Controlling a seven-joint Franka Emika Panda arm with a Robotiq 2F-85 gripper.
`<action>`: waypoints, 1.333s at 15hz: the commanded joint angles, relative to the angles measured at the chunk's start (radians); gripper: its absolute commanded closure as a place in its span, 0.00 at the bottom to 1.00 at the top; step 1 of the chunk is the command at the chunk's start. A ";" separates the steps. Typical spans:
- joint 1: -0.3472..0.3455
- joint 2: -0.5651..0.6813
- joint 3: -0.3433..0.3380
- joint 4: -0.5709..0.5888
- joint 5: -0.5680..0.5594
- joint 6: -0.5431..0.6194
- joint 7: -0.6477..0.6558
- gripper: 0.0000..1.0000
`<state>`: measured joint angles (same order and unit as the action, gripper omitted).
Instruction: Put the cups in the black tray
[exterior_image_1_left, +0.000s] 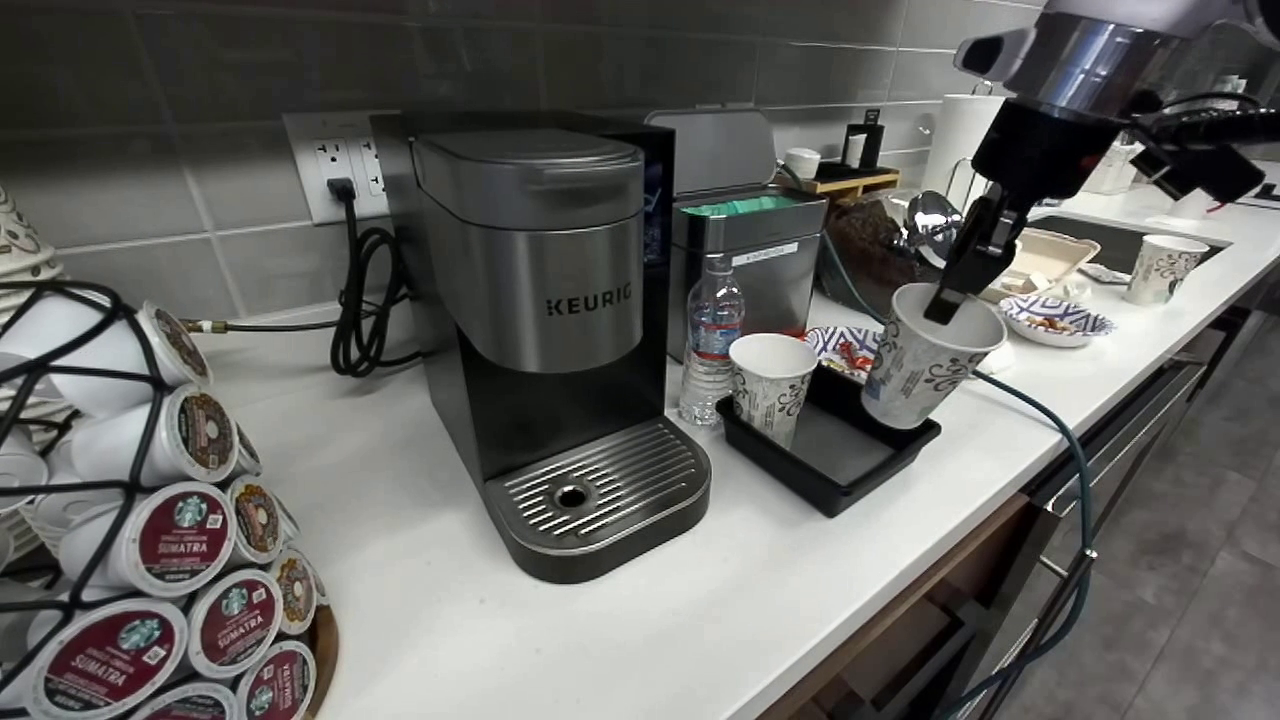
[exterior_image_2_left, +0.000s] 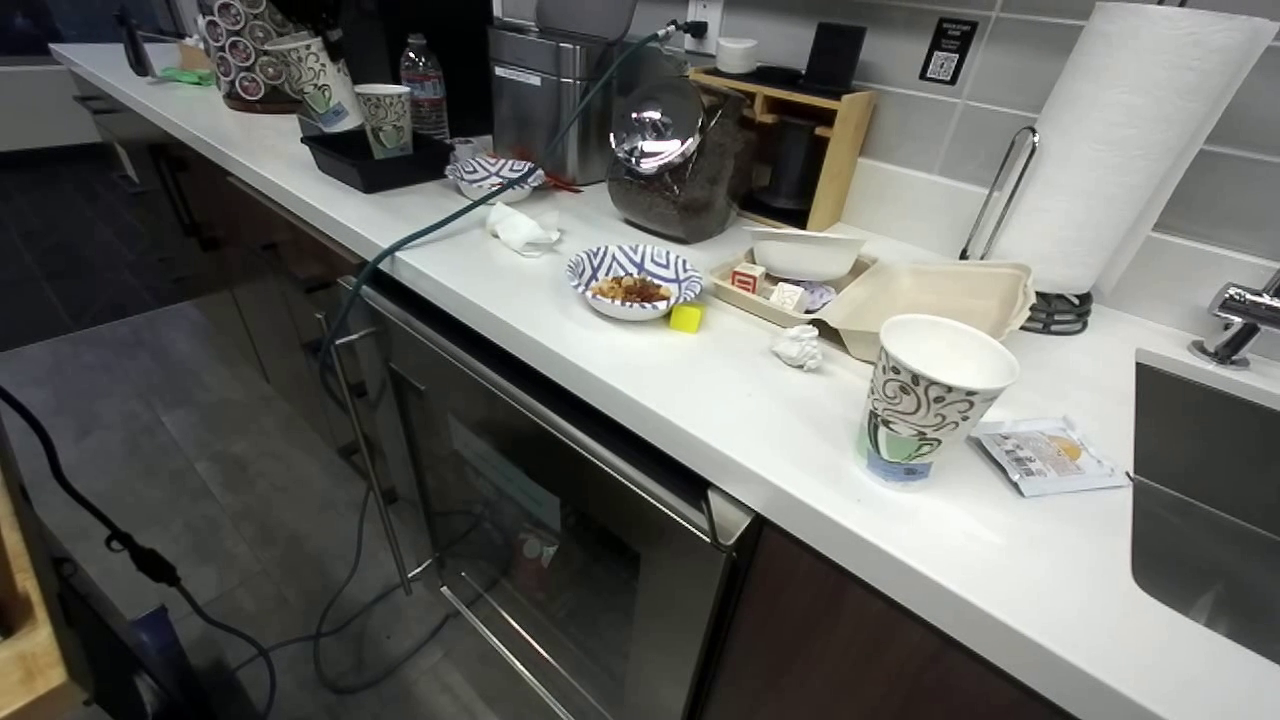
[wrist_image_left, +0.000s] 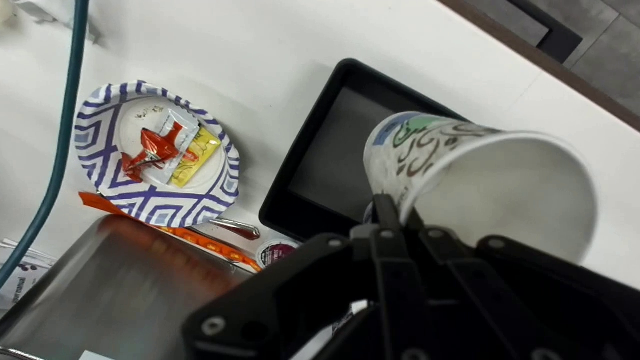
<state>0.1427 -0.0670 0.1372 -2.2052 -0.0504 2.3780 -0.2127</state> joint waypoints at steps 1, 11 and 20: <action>0.000 0.086 0.010 0.092 -0.058 -0.012 0.085 0.99; -0.006 0.276 -0.013 0.282 -0.052 -0.172 0.112 0.99; -0.032 0.357 -0.021 0.330 0.008 -0.227 0.091 0.99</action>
<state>0.1260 0.2613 0.1179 -1.9080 -0.0820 2.1947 -0.1192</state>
